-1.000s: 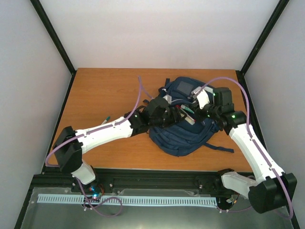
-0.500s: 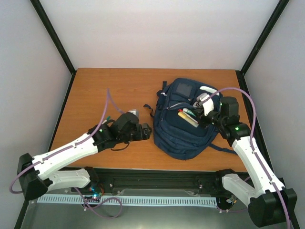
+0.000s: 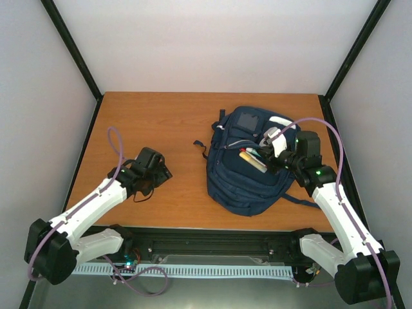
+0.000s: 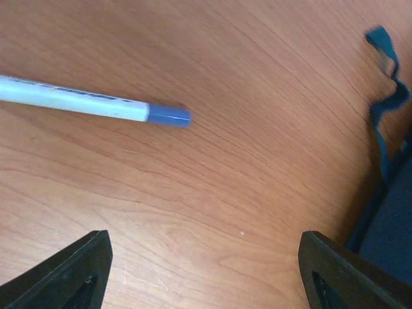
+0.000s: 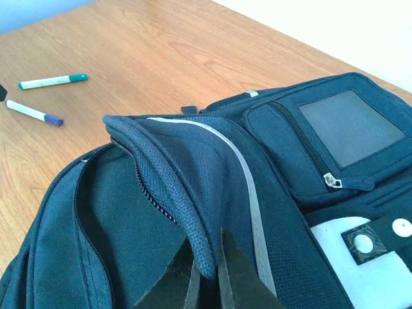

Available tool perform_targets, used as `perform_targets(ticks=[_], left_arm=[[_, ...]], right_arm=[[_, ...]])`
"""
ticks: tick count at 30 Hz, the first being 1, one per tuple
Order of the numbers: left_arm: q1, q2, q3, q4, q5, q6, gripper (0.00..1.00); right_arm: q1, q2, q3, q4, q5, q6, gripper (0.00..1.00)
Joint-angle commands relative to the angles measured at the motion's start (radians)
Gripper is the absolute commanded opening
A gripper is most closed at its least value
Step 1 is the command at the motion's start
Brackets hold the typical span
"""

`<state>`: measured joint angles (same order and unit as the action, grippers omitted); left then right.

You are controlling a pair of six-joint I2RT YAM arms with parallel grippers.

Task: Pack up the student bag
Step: Pick up the stationery from the center of the board.

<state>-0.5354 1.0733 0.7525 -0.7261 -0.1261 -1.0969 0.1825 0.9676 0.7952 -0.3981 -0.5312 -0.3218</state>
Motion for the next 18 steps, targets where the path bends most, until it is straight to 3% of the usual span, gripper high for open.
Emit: perform_targets(ticks=[1,5,9,13,18], left_arm=[[0.057,-0.009,-0.023,-0.005,-0.015,-0.15,0.79],[0.108,0.002,-0.029,-0.028,-0.047,-0.22,0.73],[0.161,0.024,-0.001,-0.018,-0.095,-0.178,0.73],[0.212,0.088,0.072,0.008,-0.134,0.003,0.78],[0.219,0.288,0.244,-0.074,-0.155,0.227,0.91]], right_arm=[[-0.008,-0.036,0.004,0.104,-0.041,-0.015,0.03],[-0.008,-0.042,0.004,0.102,-0.045,-0.017,0.03],[-0.008,-0.049,0.004,0.1,-0.05,-0.018,0.03],[-0.008,-0.052,0.004,0.097,-0.053,-0.016,0.03],[-0.008,-0.058,0.005,0.096,-0.057,-0.017,0.03]])
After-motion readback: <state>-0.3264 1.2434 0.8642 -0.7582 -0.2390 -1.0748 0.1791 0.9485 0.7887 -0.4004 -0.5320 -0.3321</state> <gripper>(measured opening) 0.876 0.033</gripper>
